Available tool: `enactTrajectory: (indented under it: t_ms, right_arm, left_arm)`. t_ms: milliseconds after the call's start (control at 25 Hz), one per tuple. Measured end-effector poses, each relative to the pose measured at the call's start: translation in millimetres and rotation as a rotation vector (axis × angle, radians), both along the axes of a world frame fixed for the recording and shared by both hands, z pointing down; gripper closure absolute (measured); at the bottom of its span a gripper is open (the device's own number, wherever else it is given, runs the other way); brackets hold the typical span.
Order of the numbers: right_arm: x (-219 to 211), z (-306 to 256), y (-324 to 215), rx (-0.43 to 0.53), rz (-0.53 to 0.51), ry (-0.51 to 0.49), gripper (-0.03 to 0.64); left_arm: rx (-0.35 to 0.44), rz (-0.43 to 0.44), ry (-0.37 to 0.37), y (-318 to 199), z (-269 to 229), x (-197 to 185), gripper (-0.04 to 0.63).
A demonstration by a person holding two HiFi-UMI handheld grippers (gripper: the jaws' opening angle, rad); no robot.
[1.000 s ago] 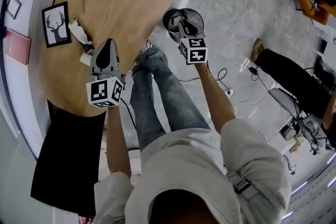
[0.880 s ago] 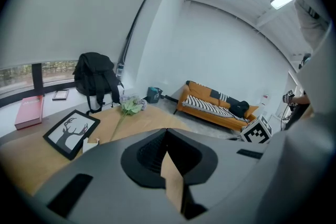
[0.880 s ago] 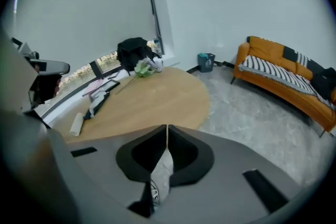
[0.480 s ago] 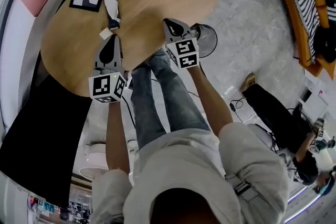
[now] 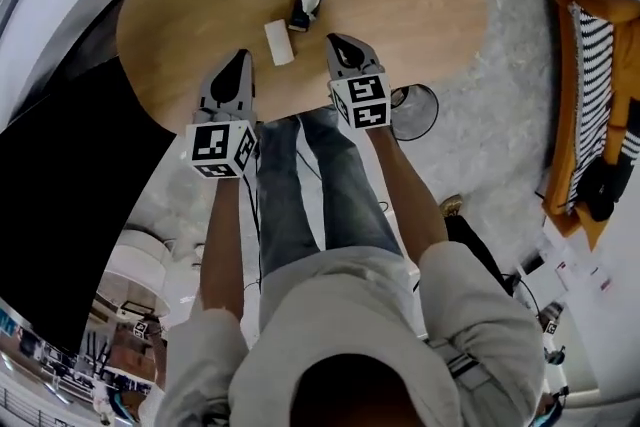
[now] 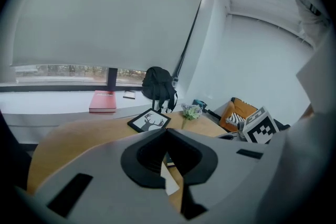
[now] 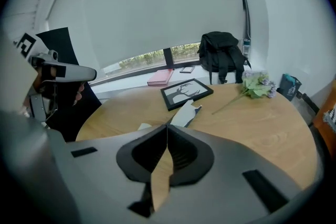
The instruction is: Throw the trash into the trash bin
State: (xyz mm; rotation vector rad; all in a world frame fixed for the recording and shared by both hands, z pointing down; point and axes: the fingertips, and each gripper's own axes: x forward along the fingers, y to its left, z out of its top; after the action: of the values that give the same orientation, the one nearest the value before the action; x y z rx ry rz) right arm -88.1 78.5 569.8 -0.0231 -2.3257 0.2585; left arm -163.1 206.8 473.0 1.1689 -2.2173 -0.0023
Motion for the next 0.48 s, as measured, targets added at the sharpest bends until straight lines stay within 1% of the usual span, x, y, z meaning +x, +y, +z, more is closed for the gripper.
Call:
enactTrajectory:
  t_ms: [160, 200, 240, 360, 480]
  right_arm:
    - [-21.6, 15.8, 19.7, -0.022, -0.063, 0.036, 0.583]
    - [-26.1, 22.2, 24.0, -0.037, -0.078, 0.052, 0.524]
    - [-30.0, 28.7, 27.2, -0.050, -0.088, 0.069, 0.405]
    - [-40.2, 46.2, 31.0, -0.061, -0.105, 0.112, 0.380]
    - [-48.5, 60.6, 32.3, -0.041, -0.135, 0.148, 0.370]
  left_arm:
    - [-0.001, -0.043, 0.006, 19.3, 0.3, -8.7, 0.578]
    - [-0.003, -0.052, 0.008, 22.9, 0.9, -10.3, 0.578]
    - [-0.005, -0.058, 0.010, 25.8, 1.4, -11.6, 0.578]
    - [-0.008, -0.065, 0.014, 31.3, 1.9, -15.3, 0.578]
    - [-0.014, -0.067, 0.016, 35.0, 1.8, -19.5, 0.578]
